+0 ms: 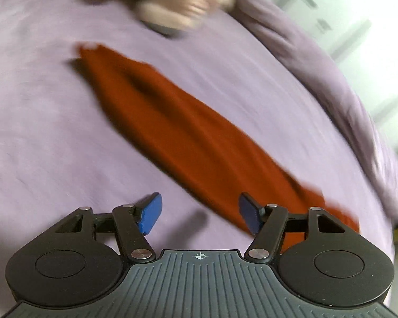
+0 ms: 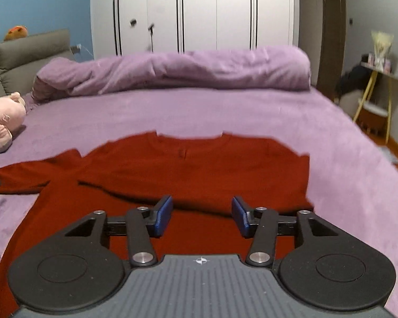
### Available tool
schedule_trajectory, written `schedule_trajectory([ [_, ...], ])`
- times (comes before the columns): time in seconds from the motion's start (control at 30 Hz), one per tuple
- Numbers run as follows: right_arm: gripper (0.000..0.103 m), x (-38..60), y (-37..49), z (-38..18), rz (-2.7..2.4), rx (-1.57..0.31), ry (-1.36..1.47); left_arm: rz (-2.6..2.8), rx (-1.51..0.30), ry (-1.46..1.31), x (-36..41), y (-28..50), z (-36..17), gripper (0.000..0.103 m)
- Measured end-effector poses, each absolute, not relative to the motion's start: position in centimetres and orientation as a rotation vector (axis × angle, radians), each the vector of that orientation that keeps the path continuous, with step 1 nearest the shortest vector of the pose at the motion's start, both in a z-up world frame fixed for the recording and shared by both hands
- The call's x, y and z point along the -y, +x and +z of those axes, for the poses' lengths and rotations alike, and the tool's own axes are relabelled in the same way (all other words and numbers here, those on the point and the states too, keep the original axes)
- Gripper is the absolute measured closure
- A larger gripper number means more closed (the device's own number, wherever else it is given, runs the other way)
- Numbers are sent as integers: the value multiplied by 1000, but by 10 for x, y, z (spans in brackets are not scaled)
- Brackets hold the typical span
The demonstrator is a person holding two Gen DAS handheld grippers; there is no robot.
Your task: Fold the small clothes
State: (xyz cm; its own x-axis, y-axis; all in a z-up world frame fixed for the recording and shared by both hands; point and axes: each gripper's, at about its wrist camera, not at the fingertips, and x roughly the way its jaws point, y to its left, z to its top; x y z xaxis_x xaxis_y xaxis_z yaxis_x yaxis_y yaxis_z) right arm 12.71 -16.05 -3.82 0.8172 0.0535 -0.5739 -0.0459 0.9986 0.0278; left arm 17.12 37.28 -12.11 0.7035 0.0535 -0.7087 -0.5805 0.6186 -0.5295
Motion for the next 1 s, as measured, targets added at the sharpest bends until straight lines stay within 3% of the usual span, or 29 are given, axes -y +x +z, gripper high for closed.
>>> schedule_trajectory([
  [0.1, 56, 161, 129, -42, 53, -638, 46, 473, -626, -952, -410, 167, -130, 40],
  [0.2, 58, 158, 132, -46, 41, -663, 56, 503, -559, -1060, -436, 170, -142, 51],
  [0.3, 60, 155, 131, -50, 35, -685, 65, 521, -519, -1159, -452, 174, -153, 70],
  [0.37, 64, 154, 130, -50, 30, -691, 65, 527, -516, -1187, -462, 174, -156, 88],
  [0.43, 66, 155, 129, -50, 27, -693, 62, 526, -527, -1191, -466, 175, -158, 94],
  [0.67, 70, 167, 123, -43, 20, -648, 96, 289, -450, -900, -403, 185, -86, 94],
  [0.83, 71, 176, 116, -38, 27, -615, 126, -152, -436, -624, -264, 212, -14, 93],
  [0.9, 71, 178, 114, -37, 35, -608, 138, -304, -477, -556, -203, 220, -8, 79],
  [0.93, 71, 179, 113, -37, 43, -606, 143, -360, -505, -535, -179, 222, -10, 55],
  [0.97, 71, 180, 114, -36, 51, -607, 145, -400, -543, -515, -154, 223, -17, 42],
  [1.0, 71, 181, 114, -37, 61, -608, 147, -412, -575, -501, -136, 223, -24, 43],
])
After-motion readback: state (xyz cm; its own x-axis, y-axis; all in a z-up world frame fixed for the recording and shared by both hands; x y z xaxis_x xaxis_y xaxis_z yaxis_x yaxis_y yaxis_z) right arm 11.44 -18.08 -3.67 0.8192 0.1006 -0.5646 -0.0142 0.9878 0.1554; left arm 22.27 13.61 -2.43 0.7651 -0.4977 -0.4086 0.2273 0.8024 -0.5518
